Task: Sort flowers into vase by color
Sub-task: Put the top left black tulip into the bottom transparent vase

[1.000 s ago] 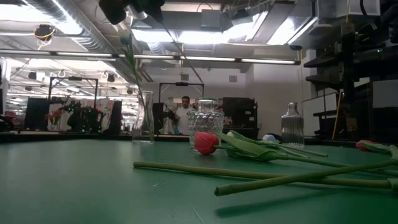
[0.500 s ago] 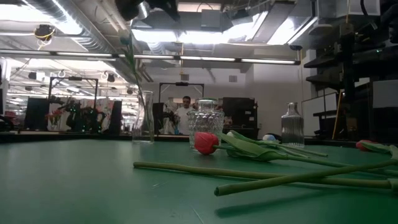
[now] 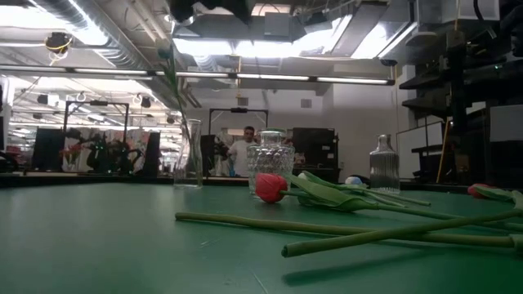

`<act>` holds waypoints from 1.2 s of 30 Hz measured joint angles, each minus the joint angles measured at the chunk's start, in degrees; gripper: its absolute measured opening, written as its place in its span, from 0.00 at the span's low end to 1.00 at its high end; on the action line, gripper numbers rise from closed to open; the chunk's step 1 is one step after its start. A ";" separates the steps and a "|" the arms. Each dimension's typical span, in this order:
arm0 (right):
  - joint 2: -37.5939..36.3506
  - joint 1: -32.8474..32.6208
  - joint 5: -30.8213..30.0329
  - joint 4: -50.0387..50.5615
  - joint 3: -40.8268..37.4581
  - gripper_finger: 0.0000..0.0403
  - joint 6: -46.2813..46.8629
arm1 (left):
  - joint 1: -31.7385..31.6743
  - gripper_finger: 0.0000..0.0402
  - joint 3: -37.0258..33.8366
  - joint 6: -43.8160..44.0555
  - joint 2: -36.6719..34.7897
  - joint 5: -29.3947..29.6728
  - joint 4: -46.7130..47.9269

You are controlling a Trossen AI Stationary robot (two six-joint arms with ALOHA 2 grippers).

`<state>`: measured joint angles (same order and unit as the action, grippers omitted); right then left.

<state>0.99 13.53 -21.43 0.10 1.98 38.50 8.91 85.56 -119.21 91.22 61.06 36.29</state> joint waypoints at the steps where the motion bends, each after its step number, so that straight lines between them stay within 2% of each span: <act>1: 0.01 -0.02 0.00 0.00 0.00 0.46 0.00 | -0.06 0.00 0.00 -0.97 0.00 -0.02 -1.42; 6: 0.01 0.00 -0.04 0.00 0.00 0.46 0.04 | -0.52 0.00 0.00 -3.57 0.00 -0.16 -5.77; 16: -0.01 0.01 -0.09 0.00 0.00 0.46 -0.60 | -0.63 0.00 0.00 -4.37 0.00 -1.06 -5.26; 28: 0.00 -0.01 -0.52 0.00 0.00 0.46 -1.51 | -4.96 0.00 -3.09 -6.98 -0.22 -4.20 -5.83; 36: -0.01 -0.02 -0.66 0.00 0.00 0.46 -1.68 | -5.45 0.00 -6.48 -10.86 -0.26 -7.17 -16.82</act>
<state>0.97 13.52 -22.09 0.10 1.98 36.82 3.46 79.08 -130.07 90.96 53.89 19.47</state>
